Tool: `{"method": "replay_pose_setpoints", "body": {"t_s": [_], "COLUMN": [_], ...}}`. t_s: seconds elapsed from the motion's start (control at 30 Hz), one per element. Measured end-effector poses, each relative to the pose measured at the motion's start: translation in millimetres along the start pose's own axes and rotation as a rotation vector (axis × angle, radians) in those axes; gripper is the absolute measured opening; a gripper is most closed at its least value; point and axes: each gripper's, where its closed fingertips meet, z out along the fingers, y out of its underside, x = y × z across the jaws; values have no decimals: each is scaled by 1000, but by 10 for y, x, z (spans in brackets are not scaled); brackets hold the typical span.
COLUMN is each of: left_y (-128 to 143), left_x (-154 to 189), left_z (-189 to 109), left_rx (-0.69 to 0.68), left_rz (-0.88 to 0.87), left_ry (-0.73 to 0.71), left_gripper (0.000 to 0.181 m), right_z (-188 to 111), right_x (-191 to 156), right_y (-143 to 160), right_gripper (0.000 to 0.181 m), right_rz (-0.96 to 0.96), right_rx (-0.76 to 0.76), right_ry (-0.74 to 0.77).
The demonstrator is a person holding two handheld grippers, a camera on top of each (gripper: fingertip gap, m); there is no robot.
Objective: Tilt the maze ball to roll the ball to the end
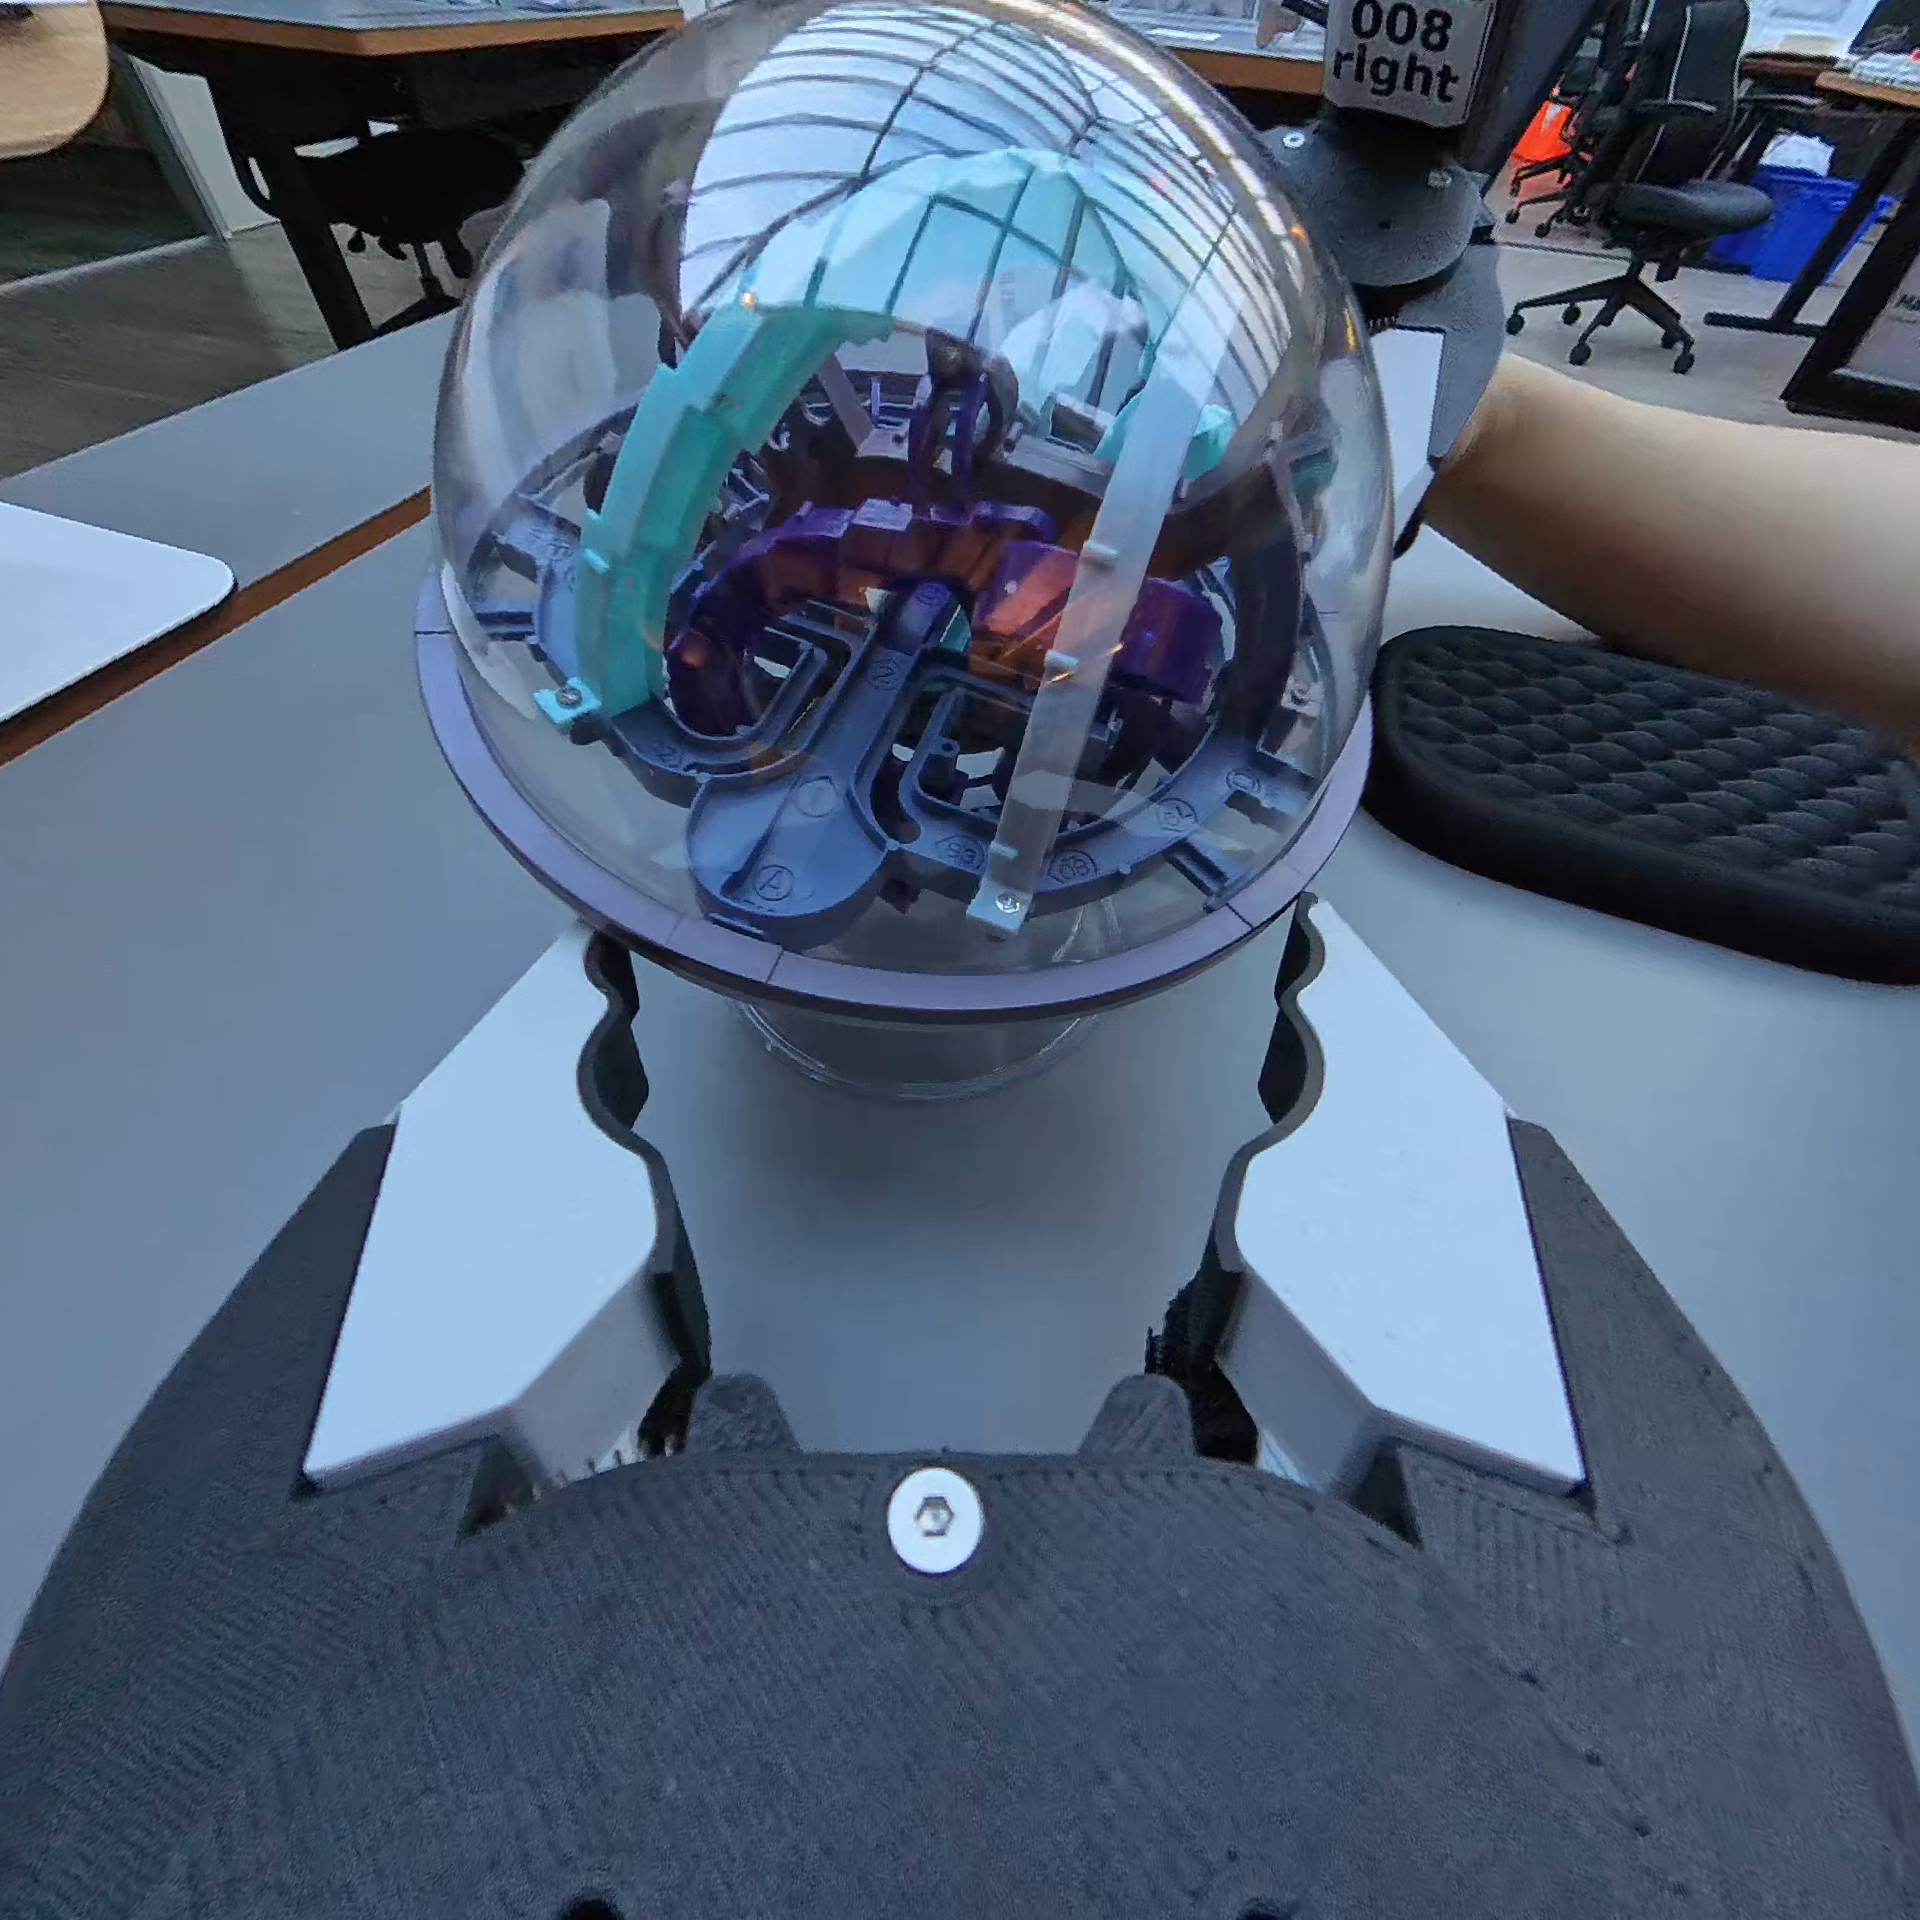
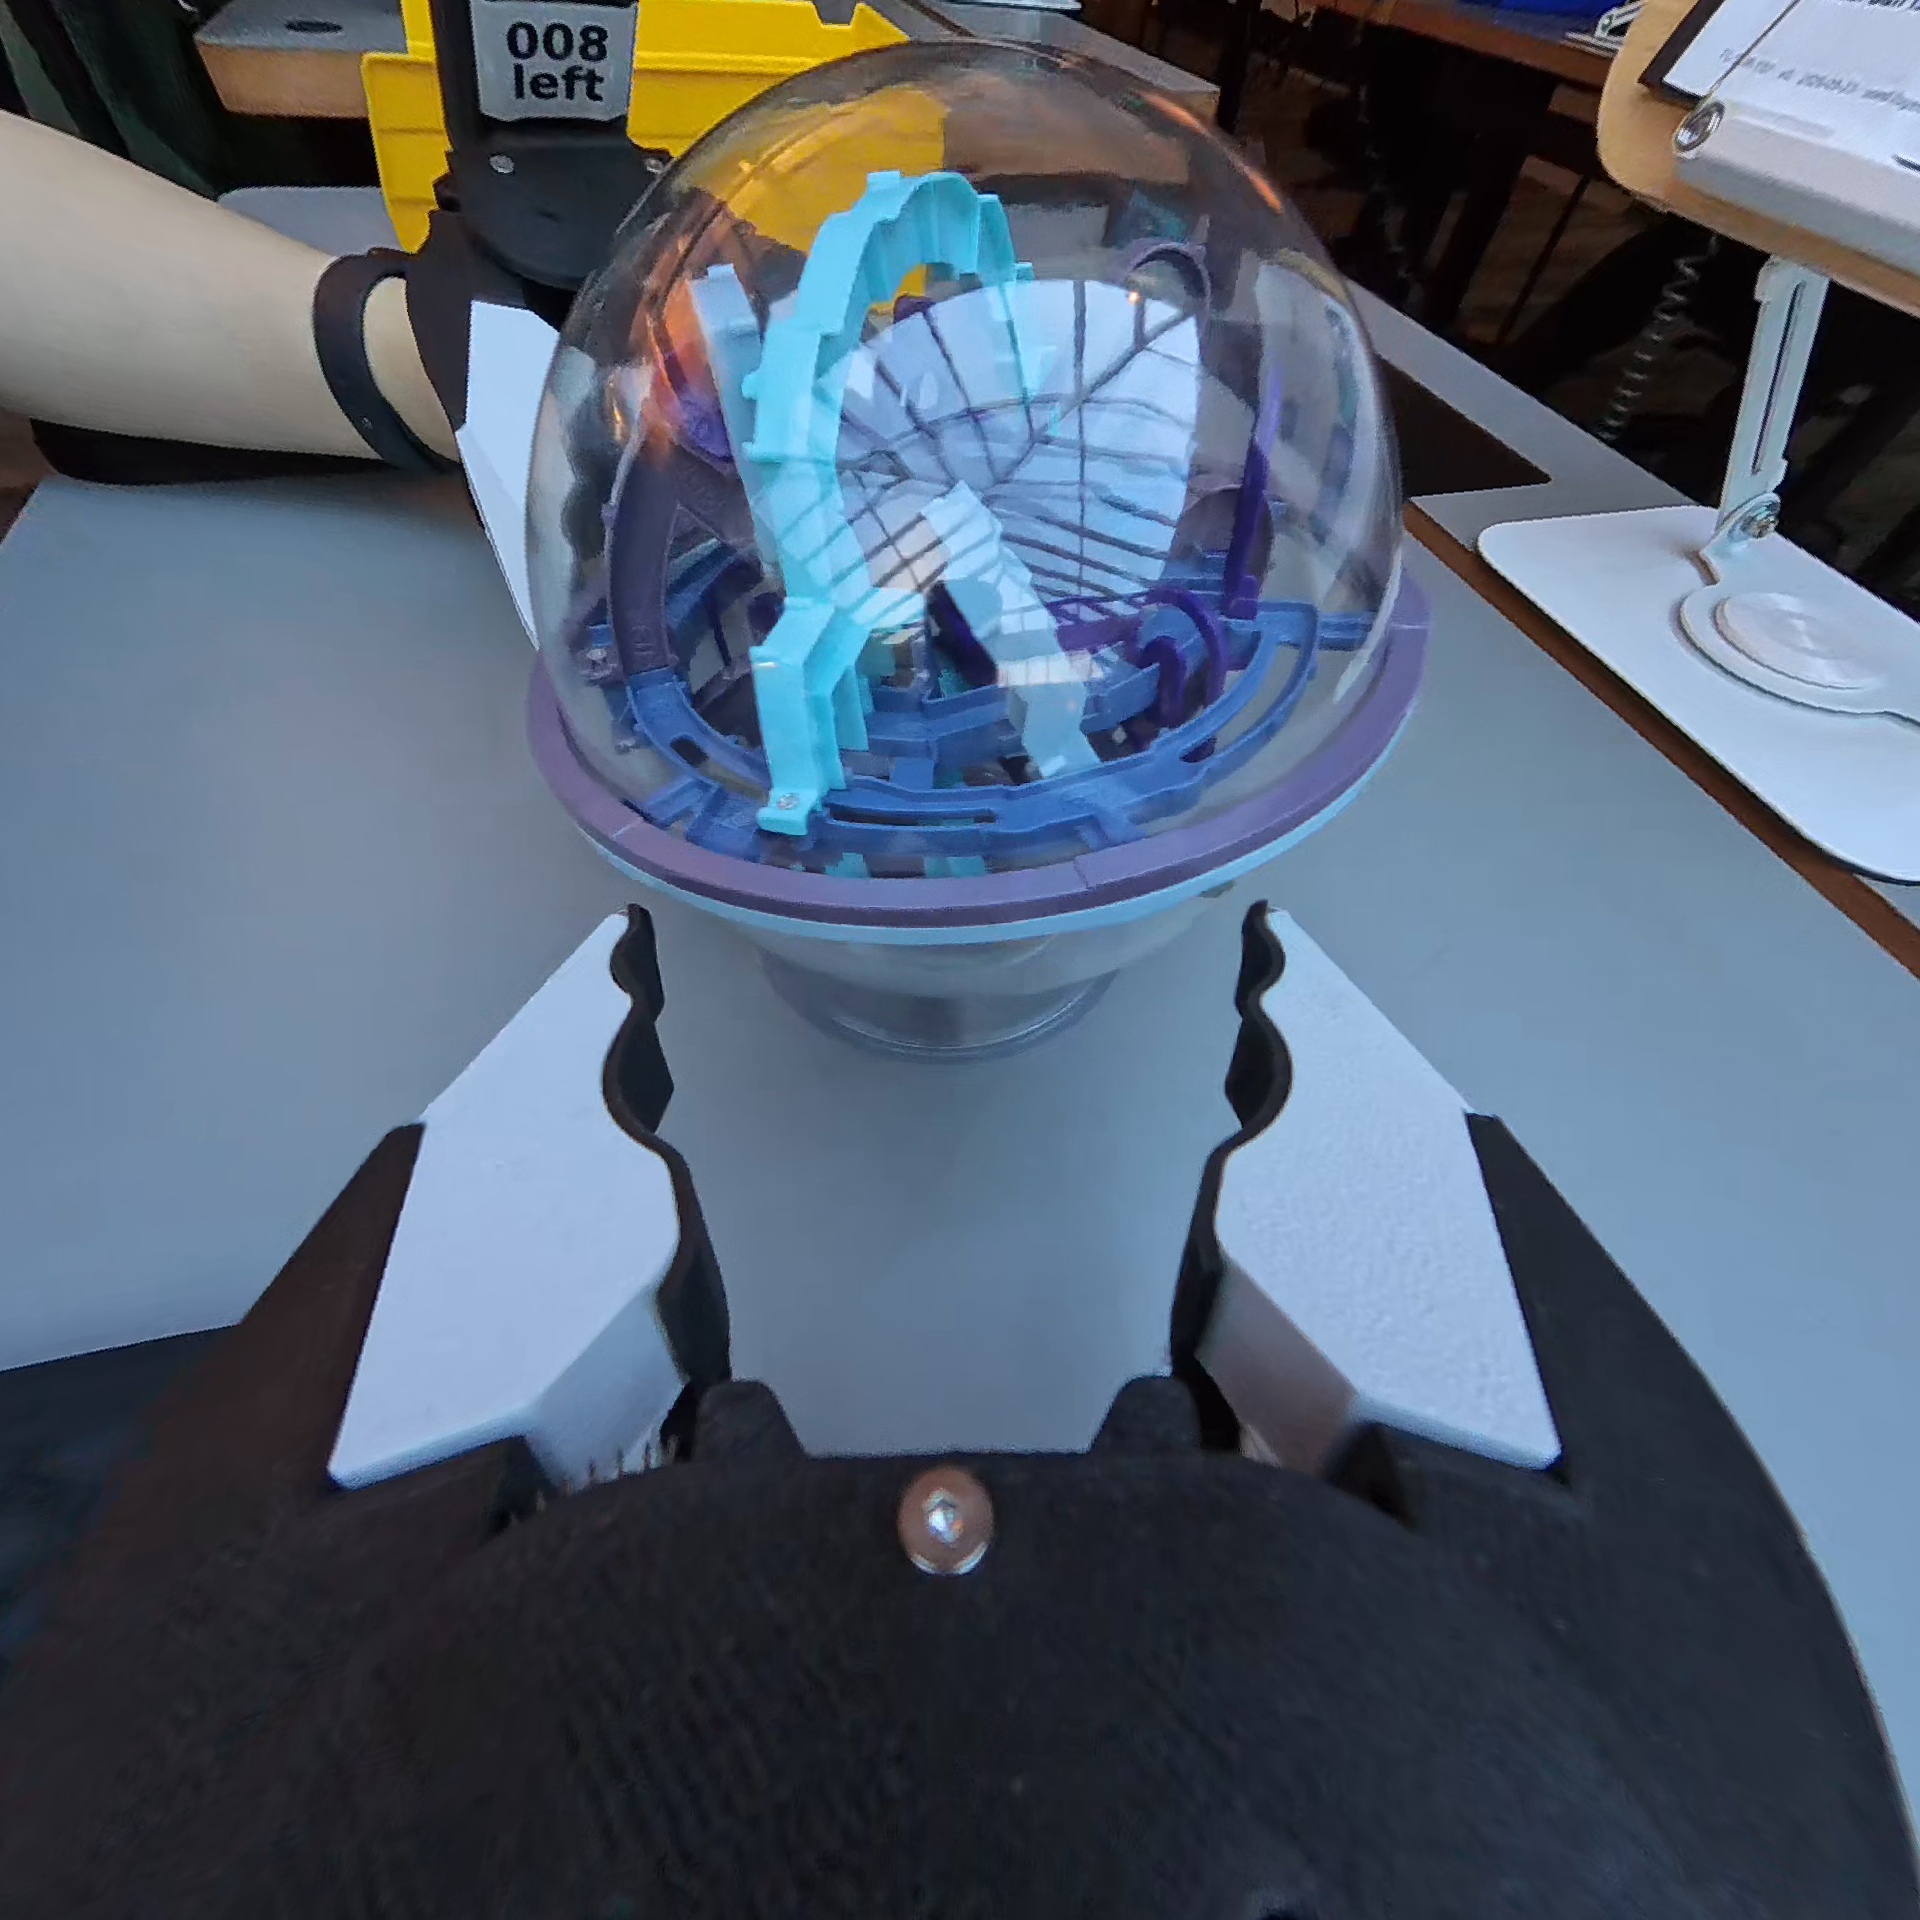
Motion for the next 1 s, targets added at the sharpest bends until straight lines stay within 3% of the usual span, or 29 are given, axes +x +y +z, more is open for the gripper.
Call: {"method": "replay_pose_setpoints", "body": {"t_s": [0.1, 0.23, 0.4, 0.6, 0.83, 0.9, 1.0], "left_y": [13, 19, -25, -30, -151, -232, -245], "left_x": [3, 3, -21, -135, -85, -100, -142], "left_z": [-7, -43, -136, -285, -255, -264, -260], "left_rx": [-9, -11, 23, 39, 119, 156, 139], "left_rz": [-7, -6, -1, -23, -170, -176, -147], "left_ry": [10, 0, -15, -55, 89, 111, 137], "left_gripper": [120, 115, 111, 107, 121, 121, 124], "right_z": [-3, 75, 88, -65, -107, -117, -171], "right_x": [110, 5, -33, -176, -166, -260, -225], "right_y": [-56, -75, 13, 37, -97, -126, -207], "right_gripper": [125, 127, 122, 114, 127, 138, 139], "right_rz": [-46, -63, -92, -62, -11, 46, 134], "right_rx": [0, -13, -64, -24, 0, -13, 10], "right_ry": [29, -36, 8, -9, 34, -10, 13]}}
